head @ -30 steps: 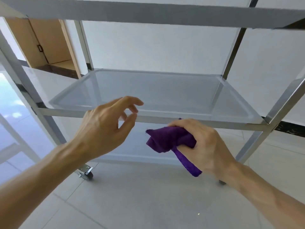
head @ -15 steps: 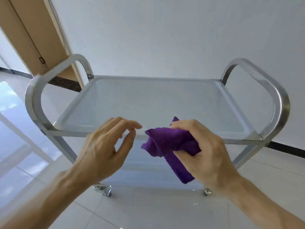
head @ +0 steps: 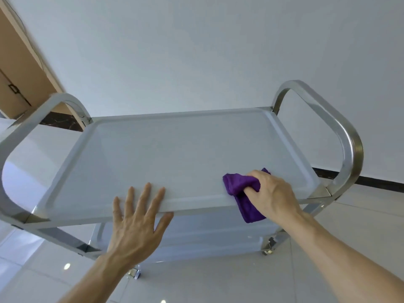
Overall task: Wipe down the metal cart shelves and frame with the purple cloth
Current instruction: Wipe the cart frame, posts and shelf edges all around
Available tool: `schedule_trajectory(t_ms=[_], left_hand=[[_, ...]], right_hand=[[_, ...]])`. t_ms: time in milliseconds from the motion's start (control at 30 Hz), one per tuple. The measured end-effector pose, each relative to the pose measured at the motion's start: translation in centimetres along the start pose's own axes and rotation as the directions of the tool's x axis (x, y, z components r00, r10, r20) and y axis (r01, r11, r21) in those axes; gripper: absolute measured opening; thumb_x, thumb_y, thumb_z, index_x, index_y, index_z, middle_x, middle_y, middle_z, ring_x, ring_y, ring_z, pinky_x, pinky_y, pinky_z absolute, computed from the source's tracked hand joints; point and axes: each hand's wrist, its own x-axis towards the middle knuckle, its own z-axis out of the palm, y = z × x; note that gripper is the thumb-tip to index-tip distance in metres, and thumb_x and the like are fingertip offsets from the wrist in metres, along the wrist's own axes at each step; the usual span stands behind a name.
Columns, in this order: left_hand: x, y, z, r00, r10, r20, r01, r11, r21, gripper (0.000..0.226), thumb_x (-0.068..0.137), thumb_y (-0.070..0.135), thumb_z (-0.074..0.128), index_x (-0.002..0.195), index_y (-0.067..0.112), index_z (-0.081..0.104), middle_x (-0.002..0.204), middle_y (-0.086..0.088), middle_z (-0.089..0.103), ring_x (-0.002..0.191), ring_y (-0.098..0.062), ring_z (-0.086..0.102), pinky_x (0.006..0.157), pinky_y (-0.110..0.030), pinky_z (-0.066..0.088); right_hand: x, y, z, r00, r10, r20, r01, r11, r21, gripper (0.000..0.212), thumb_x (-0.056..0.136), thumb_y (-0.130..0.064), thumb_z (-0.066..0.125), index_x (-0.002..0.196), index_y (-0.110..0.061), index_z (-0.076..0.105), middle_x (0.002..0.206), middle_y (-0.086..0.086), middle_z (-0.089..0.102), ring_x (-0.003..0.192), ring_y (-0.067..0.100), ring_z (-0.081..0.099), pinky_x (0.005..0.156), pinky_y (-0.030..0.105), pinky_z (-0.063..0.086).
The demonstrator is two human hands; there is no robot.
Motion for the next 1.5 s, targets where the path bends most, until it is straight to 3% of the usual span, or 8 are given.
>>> schedule_trajectory(t_ms=[133,367,633,833,1067,1367,1500], left_hand=[[1.2,1.4,0.7,0.999,0.036,-0.036,-0.036,0.999,0.006,0.071,0.081,0.078,-0.017,0.146,0.050,-0.023,0.157,0.016,-0.024,0.149,-0.024,-0.025,0.116,-0.050,-0.022],[3.4,5.8,1.3,0.995,0.088,-0.040,-0.088,0.996,-0.006,0.070,0.085,0.074,-0.017,0.149,0.047,-0.017,0.159,0.015,-0.021,0.151,-0.027,-0.020,0.116,-0.053,-0.021],[8.5,8.6,0.5,0.983,0.181,-0.042,-0.180,0.984,0.013,0.071,0.082,0.073,-0.019,0.148,0.046,-0.022,0.157,0.015,-0.025,0.151,-0.028,-0.020,0.117,-0.054,-0.020],[13.4,10.6,0.4,0.972,0.232,-0.035,-0.230,0.972,0.044,0.071,0.082,0.073,-0.022,0.148,0.045,-0.021,0.158,0.015,-0.022,0.152,-0.028,-0.015,0.118,-0.055,-0.016],[19.5,13.5,0.3,0.962,0.269,-0.039,-0.267,0.963,0.038,0.071,0.085,0.073,-0.018,0.150,0.045,-0.015,0.160,0.015,-0.017,0.152,-0.027,-0.014,0.118,-0.055,-0.016],[25.4,17.0,-0.1,0.956,0.293,-0.018,-0.293,0.956,0.000,0.071,0.089,0.072,-0.007,0.154,0.042,-0.001,0.162,0.012,-0.007,0.152,-0.028,-0.009,0.119,-0.056,-0.011],[27.9,17.5,0.0,0.954,0.298,-0.014,-0.298,0.954,0.020,0.072,0.085,0.073,-0.017,0.151,0.045,-0.015,0.161,0.014,-0.018,0.150,-0.026,-0.022,0.117,-0.055,-0.019]], right_hand=[[0.2,2.2,-0.9,0.997,0.045,-0.061,-0.048,0.997,-0.056,0.010,0.087,-0.039,0.058,0.087,-0.031,0.063,0.066,-0.017,0.056,0.064,0.012,0.052,0.057,0.028,0.037],[0.8,4.9,-3.4,0.985,0.156,-0.080,-0.162,0.983,-0.084,0.007,0.086,-0.034,0.060,0.087,-0.028,0.063,0.064,-0.011,0.059,0.062,0.014,0.053,0.058,0.031,0.039],[2.3,7.0,-4.2,0.964,0.242,-0.108,-0.249,0.967,-0.053,0.008,0.088,-0.021,0.062,0.096,-0.021,0.062,0.079,-0.012,0.058,0.085,0.025,0.055,0.068,0.036,0.046],[5.4,9.2,-4.4,0.954,0.265,-0.142,-0.272,0.961,-0.037,0.011,0.088,-0.016,0.061,0.100,-0.017,0.061,0.090,-0.002,0.061,0.091,0.025,0.051,0.078,0.034,0.043],[10.0,12.0,-5.3,0.944,0.255,-0.210,-0.270,0.962,-0.043,0.011,0.086,-0.010,0.064,0.096,-0.014,0.062,0.086,-0.001,0.061,0.079,0.016,0.039,0.083,0.033,0.038],[15.6,15.7,-6.0,0.943,0.215,-0.256,-0.234,0.971,-0.049,0.017,0.081,-0.006,0.071,0.096,-0.012,0.065,0.087,0.000,0.063,0.078,0.016,0.042,0.080,0.034,0.039],[17.7,16.7,-5.9,0.937,0.195,-0.290,-0.214,0.976,-0.034,0.019,0.079,-0.003,0.072,0.094,-0.012,0.065,0.084,0.000,0.062,0.077,0.008,0.031,0.080,0.035,0.039]])
